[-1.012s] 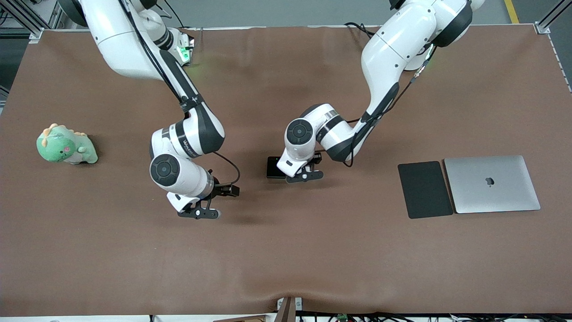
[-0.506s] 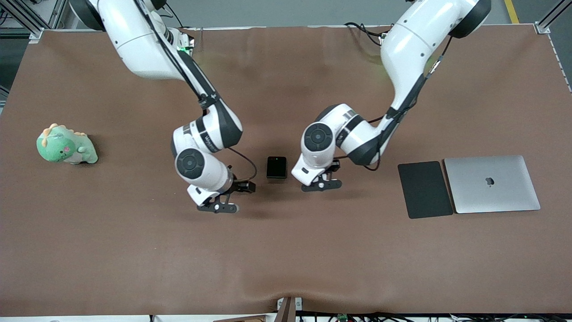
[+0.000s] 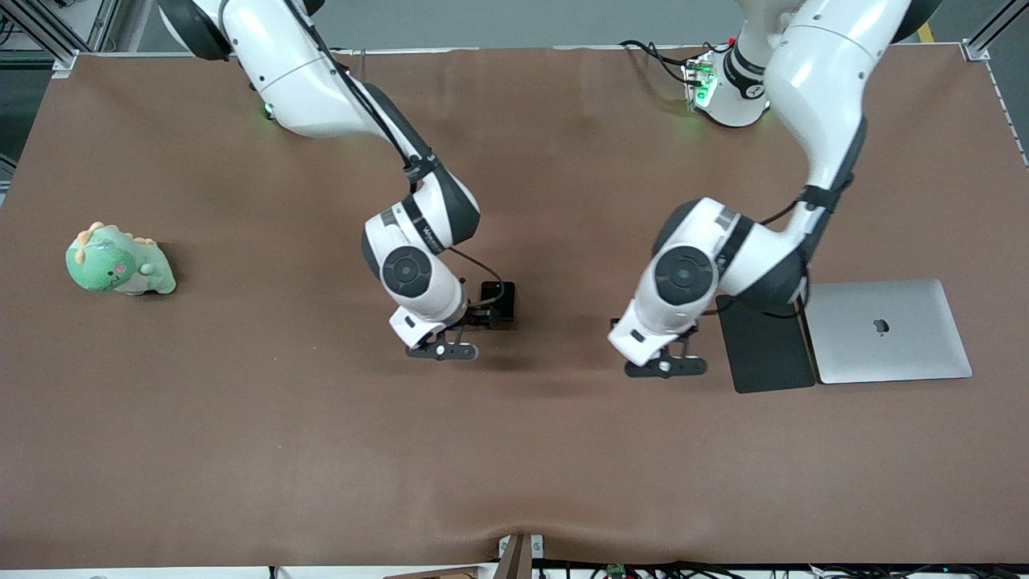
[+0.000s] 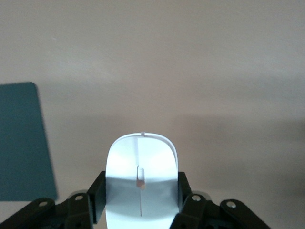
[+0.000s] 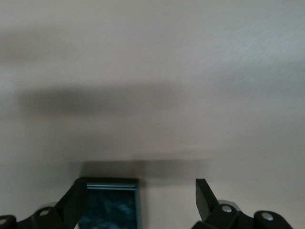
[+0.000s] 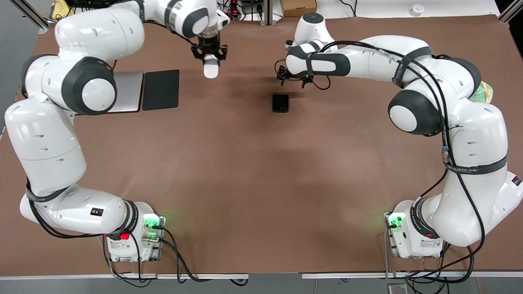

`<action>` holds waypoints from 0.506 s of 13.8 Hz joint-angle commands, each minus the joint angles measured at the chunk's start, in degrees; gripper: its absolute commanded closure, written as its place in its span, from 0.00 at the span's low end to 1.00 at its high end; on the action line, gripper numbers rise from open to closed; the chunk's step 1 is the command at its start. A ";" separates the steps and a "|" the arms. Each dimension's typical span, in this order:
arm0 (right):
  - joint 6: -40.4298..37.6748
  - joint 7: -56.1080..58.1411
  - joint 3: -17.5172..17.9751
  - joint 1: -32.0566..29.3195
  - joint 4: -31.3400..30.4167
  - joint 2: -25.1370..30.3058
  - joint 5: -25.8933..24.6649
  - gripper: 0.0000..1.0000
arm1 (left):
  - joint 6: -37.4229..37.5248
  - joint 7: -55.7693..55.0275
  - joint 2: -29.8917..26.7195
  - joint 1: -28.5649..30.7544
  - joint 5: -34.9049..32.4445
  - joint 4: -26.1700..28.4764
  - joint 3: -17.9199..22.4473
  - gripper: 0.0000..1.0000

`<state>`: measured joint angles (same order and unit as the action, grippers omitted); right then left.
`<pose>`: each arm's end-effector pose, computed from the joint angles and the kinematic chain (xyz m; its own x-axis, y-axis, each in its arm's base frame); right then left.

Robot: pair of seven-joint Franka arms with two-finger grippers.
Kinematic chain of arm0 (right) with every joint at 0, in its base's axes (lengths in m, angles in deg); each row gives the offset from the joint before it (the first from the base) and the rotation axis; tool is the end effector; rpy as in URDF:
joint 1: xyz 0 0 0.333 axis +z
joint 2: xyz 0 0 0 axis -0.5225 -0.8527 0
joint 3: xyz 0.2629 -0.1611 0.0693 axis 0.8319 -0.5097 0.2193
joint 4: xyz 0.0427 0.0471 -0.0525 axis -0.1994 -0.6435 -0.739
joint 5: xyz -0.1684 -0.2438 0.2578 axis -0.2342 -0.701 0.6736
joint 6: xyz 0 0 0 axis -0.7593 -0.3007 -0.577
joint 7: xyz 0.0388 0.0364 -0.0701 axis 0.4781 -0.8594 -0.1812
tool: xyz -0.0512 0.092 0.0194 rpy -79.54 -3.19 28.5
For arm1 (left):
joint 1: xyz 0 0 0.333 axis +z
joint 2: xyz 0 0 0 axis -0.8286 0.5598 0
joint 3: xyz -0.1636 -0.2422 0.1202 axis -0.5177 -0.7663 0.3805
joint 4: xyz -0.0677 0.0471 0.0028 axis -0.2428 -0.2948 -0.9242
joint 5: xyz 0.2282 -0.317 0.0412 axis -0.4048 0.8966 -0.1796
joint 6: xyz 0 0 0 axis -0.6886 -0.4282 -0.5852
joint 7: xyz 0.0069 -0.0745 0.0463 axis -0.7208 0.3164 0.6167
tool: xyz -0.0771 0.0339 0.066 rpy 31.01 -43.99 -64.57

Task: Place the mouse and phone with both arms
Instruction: 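Grasp the phone with the right gripper while the left gripper lifts mouse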

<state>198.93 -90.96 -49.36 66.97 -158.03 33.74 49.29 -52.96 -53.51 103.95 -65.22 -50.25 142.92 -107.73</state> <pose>0.5811 0.4176 0.2177 0.9950 -0.0757 -0.0649 -0.0826 -0.9903 -0.1118 0.6361 -0.2896 0.3056 0.9992 -0.0022 -0.0407 -0.0058 -0.9961 -0.0886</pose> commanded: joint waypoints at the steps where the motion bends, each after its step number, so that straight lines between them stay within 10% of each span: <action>1: 0.32 -6.67 -0.67 2.66 2.51 -2.19 -5.08 0.00 | 0.05 3.94 -1.86 5.02 -0.78 2.24 -0.93 0.41; 7: 0.49 -12.59 -0.50 4.61 4.01 -4.39 -9.95 0.00 | -2.84 10.19 -1.42 14.69 -0.69 5.13 -2.60 0.41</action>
<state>199.56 -101.89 -49.50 71.52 -155.87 30.45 40.55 -53.66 -45.08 103.77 -53.84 -50.25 144.72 -109.30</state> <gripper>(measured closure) 0.000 0.392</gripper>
